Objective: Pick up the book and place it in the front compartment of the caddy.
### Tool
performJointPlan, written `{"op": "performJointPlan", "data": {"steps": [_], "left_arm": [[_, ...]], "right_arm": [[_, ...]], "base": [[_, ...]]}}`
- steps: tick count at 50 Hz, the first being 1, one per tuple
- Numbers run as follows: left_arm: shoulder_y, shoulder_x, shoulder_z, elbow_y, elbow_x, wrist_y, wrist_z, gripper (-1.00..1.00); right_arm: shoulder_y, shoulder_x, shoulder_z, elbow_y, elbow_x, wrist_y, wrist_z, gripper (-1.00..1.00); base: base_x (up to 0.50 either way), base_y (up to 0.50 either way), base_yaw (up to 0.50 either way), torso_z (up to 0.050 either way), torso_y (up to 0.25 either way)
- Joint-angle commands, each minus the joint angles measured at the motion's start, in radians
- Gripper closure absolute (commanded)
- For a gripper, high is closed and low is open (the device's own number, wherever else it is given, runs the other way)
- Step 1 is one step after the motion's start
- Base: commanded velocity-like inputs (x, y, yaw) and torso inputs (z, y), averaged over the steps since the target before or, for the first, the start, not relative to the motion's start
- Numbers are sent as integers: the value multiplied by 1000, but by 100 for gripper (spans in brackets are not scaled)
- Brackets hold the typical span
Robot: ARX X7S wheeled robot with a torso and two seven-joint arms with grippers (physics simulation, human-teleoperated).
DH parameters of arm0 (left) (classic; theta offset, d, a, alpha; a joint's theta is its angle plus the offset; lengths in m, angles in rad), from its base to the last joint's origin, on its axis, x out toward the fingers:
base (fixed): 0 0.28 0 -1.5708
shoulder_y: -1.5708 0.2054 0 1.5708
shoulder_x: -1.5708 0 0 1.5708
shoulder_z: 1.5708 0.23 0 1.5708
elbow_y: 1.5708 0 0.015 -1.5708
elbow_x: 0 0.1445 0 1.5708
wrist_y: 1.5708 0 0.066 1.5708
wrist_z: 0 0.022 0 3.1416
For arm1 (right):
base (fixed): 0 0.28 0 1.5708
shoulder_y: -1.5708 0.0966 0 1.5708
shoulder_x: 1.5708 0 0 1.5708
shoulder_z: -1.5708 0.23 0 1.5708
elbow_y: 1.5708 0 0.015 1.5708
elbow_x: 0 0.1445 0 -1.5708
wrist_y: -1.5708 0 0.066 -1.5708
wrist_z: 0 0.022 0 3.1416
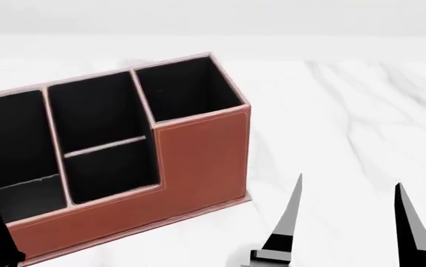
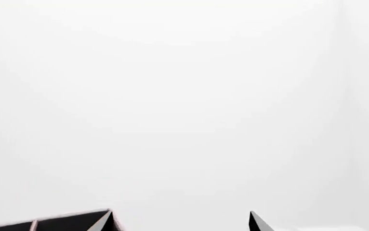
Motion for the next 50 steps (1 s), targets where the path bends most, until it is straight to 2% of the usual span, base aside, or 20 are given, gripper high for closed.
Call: {"op": "performJointPlan", "data": {"steps": [1, 27, 34, 37, 50], "left_arm": [[6, 14, -23, 4, -6, 19, 21, -100], [5, -9, -14, 14, -31, 13, -7, -100], [3, -20, -11, 18, -43, 9, -20, -100], [4, -24, -14, 17, -50, 12, -25, -100], [3, -39, -11, 21, -76, 8, -46, -100]], "right_arm": [[-2, -11, 19, -4, -5, 2, -15, -100], [2, 8, 7, -8, -3, 14, 15, -100], [-1, 17, -5, -3, -14, 13, 20, -100], [9, 35, -40, -13, -39, 43, 10, -100], [1, 33, -22, -19, 1, 20, 18, -100]], "base": [[500, 0, 0, 0, 0], [500, 0, 0, 0, 1], [0, 29, 0, 0, 2], [0, 500, 0, 0, 0], [0, 500, 0, 0, 0]]}}
